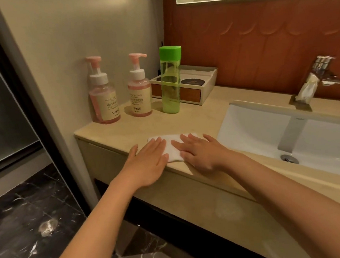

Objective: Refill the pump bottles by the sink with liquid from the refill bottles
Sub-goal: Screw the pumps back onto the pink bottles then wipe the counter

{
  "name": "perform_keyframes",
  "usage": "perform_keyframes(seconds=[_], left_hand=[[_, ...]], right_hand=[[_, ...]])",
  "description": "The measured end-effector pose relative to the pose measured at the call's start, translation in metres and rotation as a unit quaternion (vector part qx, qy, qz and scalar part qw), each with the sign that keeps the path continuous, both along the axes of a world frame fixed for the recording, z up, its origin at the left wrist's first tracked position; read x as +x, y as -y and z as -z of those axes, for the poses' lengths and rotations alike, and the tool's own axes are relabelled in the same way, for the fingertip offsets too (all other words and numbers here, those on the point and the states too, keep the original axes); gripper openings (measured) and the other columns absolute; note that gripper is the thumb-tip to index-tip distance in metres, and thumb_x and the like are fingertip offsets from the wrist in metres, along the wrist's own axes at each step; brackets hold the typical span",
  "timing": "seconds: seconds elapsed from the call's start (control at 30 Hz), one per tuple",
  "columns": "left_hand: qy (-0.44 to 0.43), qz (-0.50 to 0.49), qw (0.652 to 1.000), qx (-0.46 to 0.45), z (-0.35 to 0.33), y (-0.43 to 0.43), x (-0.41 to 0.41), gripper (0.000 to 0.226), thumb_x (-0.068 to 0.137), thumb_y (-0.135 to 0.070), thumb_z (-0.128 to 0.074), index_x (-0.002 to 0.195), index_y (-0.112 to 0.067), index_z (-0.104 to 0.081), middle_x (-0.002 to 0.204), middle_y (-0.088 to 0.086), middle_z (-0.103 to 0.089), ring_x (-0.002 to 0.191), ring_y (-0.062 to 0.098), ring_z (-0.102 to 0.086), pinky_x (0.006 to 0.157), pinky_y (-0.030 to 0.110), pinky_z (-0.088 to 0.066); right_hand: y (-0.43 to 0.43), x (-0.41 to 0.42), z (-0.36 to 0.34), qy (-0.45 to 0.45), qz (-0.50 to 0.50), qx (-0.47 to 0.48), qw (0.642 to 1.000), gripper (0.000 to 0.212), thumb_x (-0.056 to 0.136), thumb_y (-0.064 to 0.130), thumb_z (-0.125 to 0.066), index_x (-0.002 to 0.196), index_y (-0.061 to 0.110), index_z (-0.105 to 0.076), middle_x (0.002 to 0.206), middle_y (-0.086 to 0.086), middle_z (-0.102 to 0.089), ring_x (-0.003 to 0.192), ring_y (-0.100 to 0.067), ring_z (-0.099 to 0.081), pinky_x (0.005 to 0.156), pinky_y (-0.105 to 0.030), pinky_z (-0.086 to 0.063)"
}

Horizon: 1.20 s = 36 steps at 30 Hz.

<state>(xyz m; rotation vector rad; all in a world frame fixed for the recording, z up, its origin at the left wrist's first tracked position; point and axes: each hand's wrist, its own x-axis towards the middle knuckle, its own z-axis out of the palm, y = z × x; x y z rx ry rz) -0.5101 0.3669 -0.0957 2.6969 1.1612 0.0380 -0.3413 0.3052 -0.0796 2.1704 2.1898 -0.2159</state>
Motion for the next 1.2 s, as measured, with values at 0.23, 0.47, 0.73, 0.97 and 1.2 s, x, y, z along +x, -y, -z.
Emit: perform_keyframes(seconds=[0.23,0.47,0.73,0.97,1.2], left_hand=[[-0.02,0.043,0.999,-0.012,-0.004,0.029,0.033,0.053,0.101,-0.036,-0.011,0.149,-0.021,0.004,0.157,-0.006,0.009,0.143,0.007,0.009,0.114,0.038,0.006],[0.01,0.107,0.994,-0.002,0.0,0.091,0.048,0.054,0.099,-0.042,-0.011,0.149,-0.026,0.005,0.157,-0.01,0.011,0.141,0.002,0.012,0.113,0.034,0.01],[-0.001,0.25,0.967,0.046,0.0,0.182,0.124,0.07,0.093,-0.058,-0.023,0.149,-0.027,0.006,0.157,-0.01,0.01,0.142,0.004,0.011,0.114,0.039,0.009],[0.074,0.41,0.9,0.127,-0.001,0.251,0.2,0.065,0.091,-0.036,-0.052,0.147,-0.028,-0.019,0.156,-0.007,-0.017,0.142,0.009,-0.016,0.113,0.035,0.002],[0.233,0.518,0.821,0.047,-0.013,0.307,0.252,0.024,0.084,-0.011,-0.063,0.107,-0.015,-0.069,0.11,0.006,-0.069,0.105,0.024,-0.059,0.098,0.024,-0.024]], right_hand=[[0.045,0.02,0.004,0.009,0.047,0.032,0.998,0.048,0.1,0.039,-0.014,0.147,0.037,-0.008,0.158,0.002,-0.006,0.145,-0.017,-0.004,0.114,-0.042,0.004],[0.126,0.039,0.003,0.003,0.068,0.049,0.996,0.047,0.1,0.04,-0.014,0.147,0.039,-0.007,0.158,0.005,-0.003,0.144,-0.013,0.0,0.114,-0.038,0.005],[0.257,0.094,0.006,0.03,0.172,0.053,0.983,0.055,0.095,0.054,-0.019,0.146,0.042,-0.001,0.157,0.007,-0.001,0.144,-0.012,0.001,0.114,-0.035,0.004],[0.369,0.137,0.011,0.105,0.254,0.107,0.955,0.056,0.095,0.046,-0.039,0.145,0.041,-0.015,0.156,0.008,-0.016,0.143,-0.01,-0.014,0.113,-0.031,0.0],[0.465,0.165,0.003,0.018,0.315,0.189,0.93,0.039,0.095,0.03,-0.047,0.133,0.027,-0.048,0.138,0.009,-0.048,0.132,-0.005,-0.037,0.111,-0.02,-0.003]])
